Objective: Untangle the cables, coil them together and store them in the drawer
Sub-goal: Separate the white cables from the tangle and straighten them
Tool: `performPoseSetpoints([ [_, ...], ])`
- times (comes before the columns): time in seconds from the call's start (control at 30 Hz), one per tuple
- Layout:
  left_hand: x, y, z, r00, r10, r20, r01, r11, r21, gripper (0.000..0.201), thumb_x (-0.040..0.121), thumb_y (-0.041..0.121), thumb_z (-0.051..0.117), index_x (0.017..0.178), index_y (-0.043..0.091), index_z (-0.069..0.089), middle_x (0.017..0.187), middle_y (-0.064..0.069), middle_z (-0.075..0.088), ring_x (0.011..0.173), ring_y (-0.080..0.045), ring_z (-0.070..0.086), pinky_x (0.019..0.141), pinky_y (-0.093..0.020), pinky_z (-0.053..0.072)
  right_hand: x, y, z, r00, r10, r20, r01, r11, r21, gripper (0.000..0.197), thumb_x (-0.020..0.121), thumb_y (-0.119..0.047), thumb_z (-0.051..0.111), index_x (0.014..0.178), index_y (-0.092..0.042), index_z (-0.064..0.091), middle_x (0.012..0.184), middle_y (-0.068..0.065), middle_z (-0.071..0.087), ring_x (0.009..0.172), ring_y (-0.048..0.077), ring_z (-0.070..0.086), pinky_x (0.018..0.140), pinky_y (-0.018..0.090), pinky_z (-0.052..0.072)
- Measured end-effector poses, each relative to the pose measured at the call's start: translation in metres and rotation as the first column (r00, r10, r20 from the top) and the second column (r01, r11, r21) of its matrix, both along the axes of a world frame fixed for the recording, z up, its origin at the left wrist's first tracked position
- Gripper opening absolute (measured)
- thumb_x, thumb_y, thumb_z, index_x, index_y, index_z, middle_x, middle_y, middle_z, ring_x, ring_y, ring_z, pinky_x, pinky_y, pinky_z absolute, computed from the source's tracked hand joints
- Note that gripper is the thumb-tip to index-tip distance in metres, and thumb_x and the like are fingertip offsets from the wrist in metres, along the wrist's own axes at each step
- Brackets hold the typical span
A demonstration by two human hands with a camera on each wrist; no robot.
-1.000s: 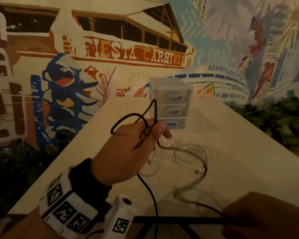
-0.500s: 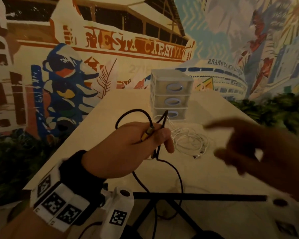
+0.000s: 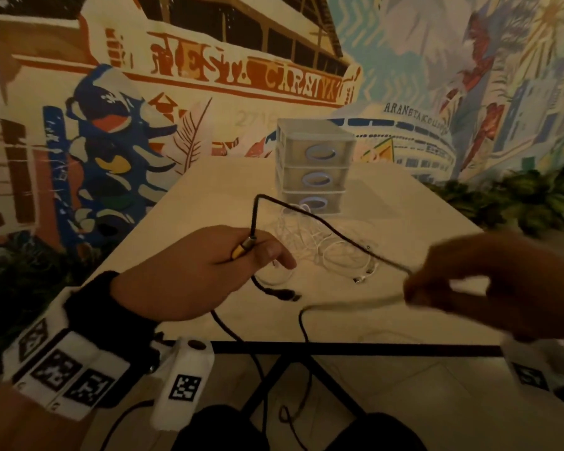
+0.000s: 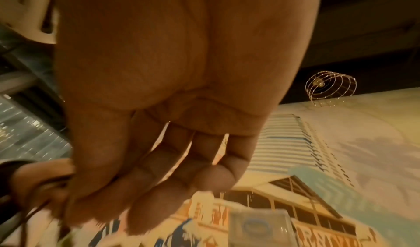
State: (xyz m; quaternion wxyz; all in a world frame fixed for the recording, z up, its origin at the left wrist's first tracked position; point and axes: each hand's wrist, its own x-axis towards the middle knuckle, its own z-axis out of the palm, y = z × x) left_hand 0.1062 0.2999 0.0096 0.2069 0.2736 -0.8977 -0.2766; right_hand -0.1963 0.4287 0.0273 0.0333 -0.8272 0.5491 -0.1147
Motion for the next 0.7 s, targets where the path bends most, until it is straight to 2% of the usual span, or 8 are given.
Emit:
performPoseSetpoints([
  [0.1,0.0,-0.007,0.001,0.995,0.09,0.046,-0.083,0.987,-0.138,0.032,0.104,0.036,0.034,0.107,0.033,0.065,0.058,0.042,0.053,0.064,0.023,0.051,0.063,-0.001,0.036,-0.004,0.012,-0.034,0.995,0.071,-0.072,-0.051,0.968,0.244,0.019,0.093,-0.069,0.055,0.111,-0.07,0.061,0.091,-0.026,0.066,0.08,-0.005,0.066,0.071,0.022,0.055],
  [0.2,-0.001,-0.013,-0.001,0.99,0.131,0.048,-0.116,0.966,-0.233,0.032,0.102,0.047,0.032,0.103,0.041,0.064,0.081,0.024,0.067,0.081,0.007,0.059,0.071,-0.012,0.041,0.01,0.022,-0.043,0.995,0.091,-0.036,-0.067,0.901,0.428,0.029,0.089,-0.074,0.053,0.117,-0.078,0.049,0.097,-0.028,0.068,0.089,-0.008,0.065,0.08,0.01,0.049],
  [0.27,-0.005,-0.011,0.0,0.991,0.105,0.084,-0.08,0.964,-0.255,0.032,0.102,0.044,0.033,0.095,0.036,0.064,0.07,0.028,0.062,0.07,0.008,0.056,0.065,-0.011,0.039,0.018,0.025,-0.034,0.998,0.063,0.025,-0.068,0.936,0.345,0.034,0.086,-0.076,0.054,0.12,-0.078,0.047,0.089,-0.026,0.068,0.083,-0.006,0.066,0.077,0.011,0.05],
  [0.33,-0.012,-0.003,0.002,0.992,0.034,0.125,0.0,0.967,-0.255,0.035,0.1,0.046,0.033,0.087,0.033,0.063,0.069,0.035,0.058,0.07,0.014,0.054,0.066,-0.006,0.037,0.021,0.021,-0.02,0.996,0.045,0.078,-0.05,0.997,0.066,0.034,0.088,-0.073,0.055,0.121,-0.068,0.055,0.079,-0.018,0.062,0.072,0.001,0.063,0.065,0.013,0.049],
  [0.43,-0.023,0.005,0.001,0.983,-0.007,0.181,0.061,0.955,-0.291,0.041,0.092,0.06,0.028,0.081,0.037,0.06,0.078,0.023,0.062,0.073,0.005,0.056,0.068,-0.01,0.039,0.037,0.008,-0.002,0.987,0.067,0.145,-0.024,0.961,-0.276,0.045,0.089,-0.064,0.062,0.131,-0.048,0.057,0.091,-0.021,0.052,0.083,0.005,0.058,0.068,0.016,0.046],
  [0.53,-0.029,0.009,-0.005,0.971,-0.023,0.236,0.114,0.917,-0.381,0.034,0.096,0.056,0.032,0.088,0.037,0.059,0.068,0.015,0.057,0.073,0.003,0.056,0.059,-0.015,0.038,0.06,-0.015,0.005,0.989,0.075,0.129,-0.04,0.967,-0.252,0.042,0.091,-0.064,0.058,0.129,-0.046,0.059,0.106,-0.021,0.053,0.099,0.001,0.056,0.079,0.014,0.046],
  [0.6,-0.029,0.01,-0.01,0.97,-0.033,0.241,0.134,0.899,-0.416,0.027,0.097,0.052,0.038,0.087,0.037,0.058,0.063,0.015,0.053,0.071,0.005,0.054,0.056,-0.015,0.035,0.066,-0.027,0.002,0.996,0.052,0.068,-0.038,0.98,-0.195,0.028,0.094,-0.061,0.053,0.116,-0.046,0.064,0.095,-0.021,0.056,0.093,0.0,0.056,0.076,0.021,0.049],
  [0.7,-0.024,0.007,-0.016,0.979,-0.036,0.201,0.117,0.905,-0.408,0.042,0.094,0.064,0.032,0.079,0.033,0.056,0.065,0.012,0.057,0.067,-0.002,0.056,0.058,-0.014,0.038,0.064,-0.034,-0.007,1.0,0.015,0.013,-0.012,0.979,-0.202,0.028,0.096,-0.06,0.045,0.101,-0.042,0.066,0.084,-0.02,0.055,0.084,0.0,0.053,0.07,0.027,0.049],
])
